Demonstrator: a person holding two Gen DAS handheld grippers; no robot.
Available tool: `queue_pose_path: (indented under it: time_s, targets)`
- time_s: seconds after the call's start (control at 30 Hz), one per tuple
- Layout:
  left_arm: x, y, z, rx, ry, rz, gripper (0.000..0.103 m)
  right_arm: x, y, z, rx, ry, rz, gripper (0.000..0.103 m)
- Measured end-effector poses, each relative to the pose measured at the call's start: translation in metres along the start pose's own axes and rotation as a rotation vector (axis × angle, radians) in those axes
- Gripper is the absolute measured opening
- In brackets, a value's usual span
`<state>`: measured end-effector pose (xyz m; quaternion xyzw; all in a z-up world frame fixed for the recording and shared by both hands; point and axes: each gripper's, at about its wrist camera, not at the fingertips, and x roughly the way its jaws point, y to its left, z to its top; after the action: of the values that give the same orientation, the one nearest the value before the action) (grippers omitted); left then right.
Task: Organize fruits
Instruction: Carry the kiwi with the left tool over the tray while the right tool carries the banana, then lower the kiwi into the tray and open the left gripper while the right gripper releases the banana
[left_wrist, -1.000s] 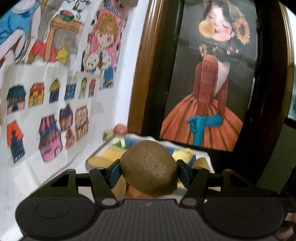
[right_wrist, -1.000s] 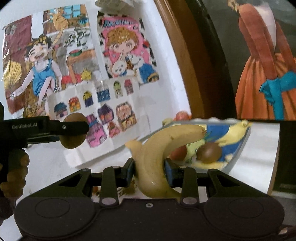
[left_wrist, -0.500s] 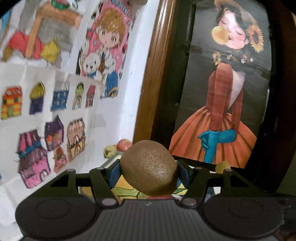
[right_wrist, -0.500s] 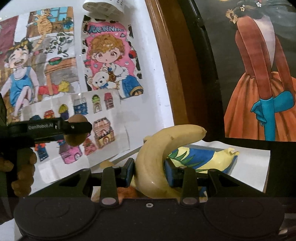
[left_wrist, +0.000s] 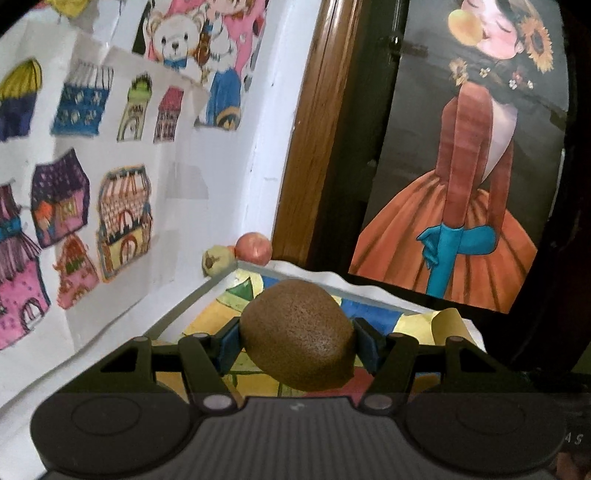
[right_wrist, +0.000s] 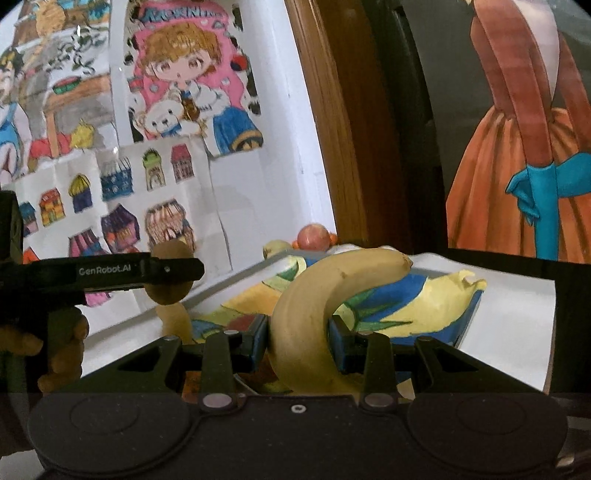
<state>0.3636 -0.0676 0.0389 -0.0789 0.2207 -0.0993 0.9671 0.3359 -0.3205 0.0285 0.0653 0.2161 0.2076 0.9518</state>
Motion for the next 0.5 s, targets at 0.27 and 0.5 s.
queue_pose_path:
  time_s: [0.27, 0.5]
  targets:
    - [0.027, 0.003, -0.007, -0.002, 0.034, 0.010, 0.068, 0.024, -0.008, -0.008, -0.023, 0.039, -0.004, 0.037]
    - [0.043, 0.003, -0.012, -0.002, 0.063, 0.016, 0.068, 0.032, -0.006, -0.009, -0.063, 0.032, -0.013, 0.038]
